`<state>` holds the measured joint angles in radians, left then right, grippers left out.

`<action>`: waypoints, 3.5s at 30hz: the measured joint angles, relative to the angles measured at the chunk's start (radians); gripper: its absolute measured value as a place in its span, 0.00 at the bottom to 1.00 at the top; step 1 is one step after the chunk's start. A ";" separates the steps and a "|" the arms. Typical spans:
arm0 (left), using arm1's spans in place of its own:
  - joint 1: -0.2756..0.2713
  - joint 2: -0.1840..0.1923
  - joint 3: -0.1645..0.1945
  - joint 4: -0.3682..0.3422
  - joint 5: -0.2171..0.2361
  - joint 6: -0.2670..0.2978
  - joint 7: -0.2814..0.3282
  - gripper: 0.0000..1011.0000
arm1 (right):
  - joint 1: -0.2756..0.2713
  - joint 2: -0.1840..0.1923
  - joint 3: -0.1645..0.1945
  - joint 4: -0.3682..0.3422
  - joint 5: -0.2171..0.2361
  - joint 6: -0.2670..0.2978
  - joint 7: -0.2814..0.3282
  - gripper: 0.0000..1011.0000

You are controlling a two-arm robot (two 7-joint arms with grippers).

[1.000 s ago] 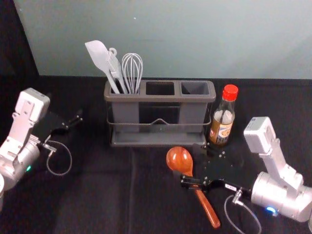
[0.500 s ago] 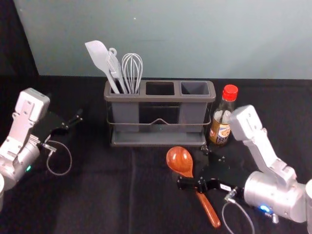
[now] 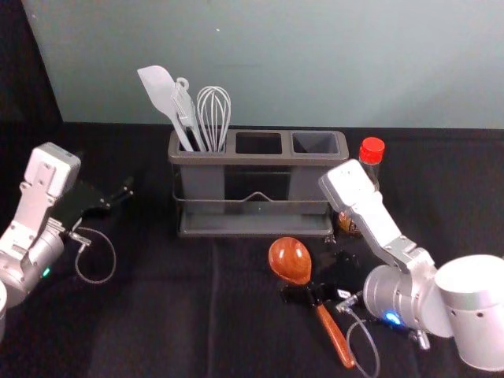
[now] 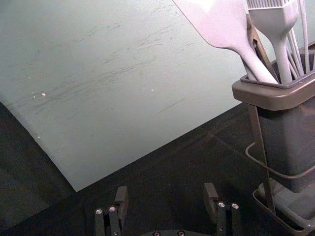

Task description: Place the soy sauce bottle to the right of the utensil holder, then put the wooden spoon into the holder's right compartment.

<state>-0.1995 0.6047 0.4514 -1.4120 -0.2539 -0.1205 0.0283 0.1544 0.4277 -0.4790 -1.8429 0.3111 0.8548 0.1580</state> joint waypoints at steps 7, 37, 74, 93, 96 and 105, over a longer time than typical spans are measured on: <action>0.000 0.000 0.000 0.000 0.000 0.000 0.000 0.99 | 0.033 -0.053 -0.004 0.052 -0.028 0.027 -0.022 0.99; 0.000 0.000 0.000 0.000 0.000 0.000 0.000 0.99 | 0.090 -0.148 -0.006 0.179 -0.100 0.019 0.008 0.99; 0.000 0.000 0.000 0.000 0.000 0.000 0.000 0.99 | 0.059 -0.115 0.003 0.059 -0.184 0.004 0.101 0.83; 0.000 0.000 0.000 0.000 0.000 0.000 0.000 0.99 | -0.116 0.019 0.123 -0.135 -0.097 -0.467 0.230 0.83; 0.000 0.000 0.000 0.000 0.000 0.000 0.000 0.99 | -0.161 0.008 0.160 -0.142 -0.081 -0.605 0.200 0.83; 0.000 0.000 0.000 0.000 0.000 0.000 0.000 0.99 | -0.248 -0.052 0.228 -0.138 -0.097 -0.944 0.119 0.83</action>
<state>-0.1995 0.6047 0.4514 -1.4120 -0.2539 -0.1206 0.0283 -0.0933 0.3761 -0.2510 -1.9807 0.2143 -0.0891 0.2770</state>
